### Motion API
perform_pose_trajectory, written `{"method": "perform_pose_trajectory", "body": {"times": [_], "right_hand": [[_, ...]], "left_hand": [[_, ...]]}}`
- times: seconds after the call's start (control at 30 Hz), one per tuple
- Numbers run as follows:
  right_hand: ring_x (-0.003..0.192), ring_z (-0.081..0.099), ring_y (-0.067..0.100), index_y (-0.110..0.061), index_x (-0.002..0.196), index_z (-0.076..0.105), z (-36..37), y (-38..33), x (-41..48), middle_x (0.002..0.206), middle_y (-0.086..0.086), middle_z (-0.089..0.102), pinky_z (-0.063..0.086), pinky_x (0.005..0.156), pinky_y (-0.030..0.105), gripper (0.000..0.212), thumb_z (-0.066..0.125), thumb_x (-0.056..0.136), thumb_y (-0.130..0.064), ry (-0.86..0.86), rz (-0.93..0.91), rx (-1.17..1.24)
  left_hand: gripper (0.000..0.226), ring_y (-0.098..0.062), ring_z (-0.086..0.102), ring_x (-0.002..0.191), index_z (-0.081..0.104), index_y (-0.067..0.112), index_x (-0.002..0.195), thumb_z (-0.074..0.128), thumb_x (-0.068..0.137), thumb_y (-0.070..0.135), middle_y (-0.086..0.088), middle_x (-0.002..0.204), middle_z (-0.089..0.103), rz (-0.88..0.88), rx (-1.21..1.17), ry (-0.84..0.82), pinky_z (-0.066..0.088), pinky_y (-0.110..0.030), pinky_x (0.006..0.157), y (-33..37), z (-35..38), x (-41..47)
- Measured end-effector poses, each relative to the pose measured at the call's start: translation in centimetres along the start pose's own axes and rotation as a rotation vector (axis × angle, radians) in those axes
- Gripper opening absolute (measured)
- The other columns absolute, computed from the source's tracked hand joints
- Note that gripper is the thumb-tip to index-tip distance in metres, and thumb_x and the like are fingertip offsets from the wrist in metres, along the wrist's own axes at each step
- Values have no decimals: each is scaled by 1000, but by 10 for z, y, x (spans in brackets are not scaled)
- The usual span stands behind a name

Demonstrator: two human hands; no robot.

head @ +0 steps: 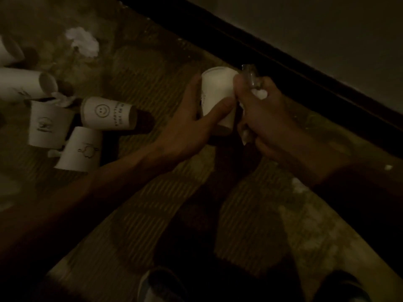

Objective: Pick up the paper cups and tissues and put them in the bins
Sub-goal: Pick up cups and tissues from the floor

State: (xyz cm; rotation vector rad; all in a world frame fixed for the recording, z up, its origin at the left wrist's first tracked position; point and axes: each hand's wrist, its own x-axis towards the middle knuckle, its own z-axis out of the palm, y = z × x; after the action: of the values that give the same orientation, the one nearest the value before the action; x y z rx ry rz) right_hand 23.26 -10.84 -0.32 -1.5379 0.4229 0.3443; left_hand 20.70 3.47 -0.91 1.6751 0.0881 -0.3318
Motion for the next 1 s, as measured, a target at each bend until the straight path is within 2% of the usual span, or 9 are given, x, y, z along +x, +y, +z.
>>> {"method": "perform_pose_trajectory", "body": {"times": [0.13,0.27,0.37,0.5,0.6,0.73,0.8,0.9,1.0], "right_hand": [[75,71,12,-32,97,51,-58,-32,-40,97,-4,66,56,54,25,21,59,91,-50,134,-8,54],[91,71,12,-27,130,44,-134,-77,-93,117,-2,64,61,68,34,63,52,84,-70,147,-7,95],[110,64,23,-19,127,57,-196,-112,-144,124,5,63,55,90,46,65,44,81,-64,212,-123,200],[59,65,8,-19,69,64,-291,-138,-231,63,-3,66,50,50,24,58,20,101,-39,263,-299,318],[55,64,11,-17,77,58,-361,-138,-290,59,-3,64,49,49,25,47,22,99,-37,426,-341,290],[46,59,13,-14,85,49,-451,-109,-356,61,1,59,46,44,28,31,34,97,-38,790,-331,174],[56,63,17,-17,94,47,-485,-82,-379,84,11,60,51,45,34,19,41,94,-35,865,-264,111],[76,65,23,-17,111,47,-521,-31,-403,104,16,59,58,63,43,12,45,100,-21,891,-97,65],[83,65,15,-10,120,50,-538,9,-408,101,7,64,57,65,30,20,48,101,-15,886,60,-27]], "left_hand": [[78,-10,72,91,17,38,150,62,87,47,20,120,52,-26,41,-170,60,-31,61,55,50,-9],[93,14,65,79,15,44,149,64,72,59,31,107,48,31,167,-364,55,-16,53,134,108,-17],[100,-3,71,91,11,43,151,75,75,57,24,110,63,110,186,-571,62,-33,66,190,160,-31],[101,-20,75,73,0,56,148,57,66,72,15,103,71,271,302,-733,57,-29,50,254,256,-72],[90,-13,74,75,1,54,150,49,76,74,23,102,65,387,306,-848,55,-23,50,284,330,-100],[73,-1,65,76,-1,39,155,45,99,50,21,119,47,461,332,-954,51,-18,47,293,451,-135],[78,3,59,94,-6,32,156,48,100,44,11,139,40,474,412,-1042,49,-12,60,280,502,-150],[86,-16,43,133,-12,29,155,50,99,46,0,161,24,450,588,-1159,40,-22,96,248,557,-169],[88,-28,48,130,-14,37,154,50,96,54,-6,160,29,430,798,-1205,39,-28,90,210,580,-175]]}}
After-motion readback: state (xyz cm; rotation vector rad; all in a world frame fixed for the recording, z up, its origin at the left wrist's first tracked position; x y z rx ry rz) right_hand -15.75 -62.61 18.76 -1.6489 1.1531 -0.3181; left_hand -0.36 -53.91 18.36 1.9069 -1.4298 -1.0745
